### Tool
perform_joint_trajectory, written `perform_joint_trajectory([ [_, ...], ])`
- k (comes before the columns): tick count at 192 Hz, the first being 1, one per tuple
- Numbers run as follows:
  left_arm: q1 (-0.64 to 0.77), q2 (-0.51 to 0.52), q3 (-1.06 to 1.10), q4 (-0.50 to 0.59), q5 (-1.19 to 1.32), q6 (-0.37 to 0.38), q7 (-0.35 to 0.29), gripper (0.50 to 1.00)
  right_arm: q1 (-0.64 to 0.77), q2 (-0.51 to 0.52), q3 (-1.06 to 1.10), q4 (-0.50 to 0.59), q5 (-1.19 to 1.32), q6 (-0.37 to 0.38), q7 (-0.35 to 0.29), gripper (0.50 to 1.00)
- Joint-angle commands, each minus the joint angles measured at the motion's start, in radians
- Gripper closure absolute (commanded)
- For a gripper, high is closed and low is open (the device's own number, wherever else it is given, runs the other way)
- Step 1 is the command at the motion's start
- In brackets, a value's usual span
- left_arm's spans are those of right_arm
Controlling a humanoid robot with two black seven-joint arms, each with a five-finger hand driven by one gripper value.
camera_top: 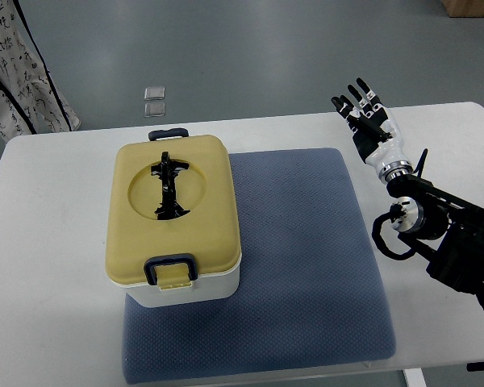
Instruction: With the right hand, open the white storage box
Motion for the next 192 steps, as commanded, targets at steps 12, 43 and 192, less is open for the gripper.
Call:
perform_joint_trajectory([
  [12,0.0,0.0,0.002,0.003,0.001,0.0,0.0,0.5,0.002,-0.001,0.0,0.0,0.0,0.0,0.0,0.57],
  [43,-0.001,0.0,-0.001,0.006,0.0,0.003,-0.001,0.5,0.002,-0.001,-0.001,0.0,0.002,0.0,0.0,0.57],
  [192,-0.009,0.0,-0.006,0.006,-0.002,0.004,-0.001,0.5,0.011,0.003,-0.009,-0.083,-0.025,0.009,-0.002,0.57],
])
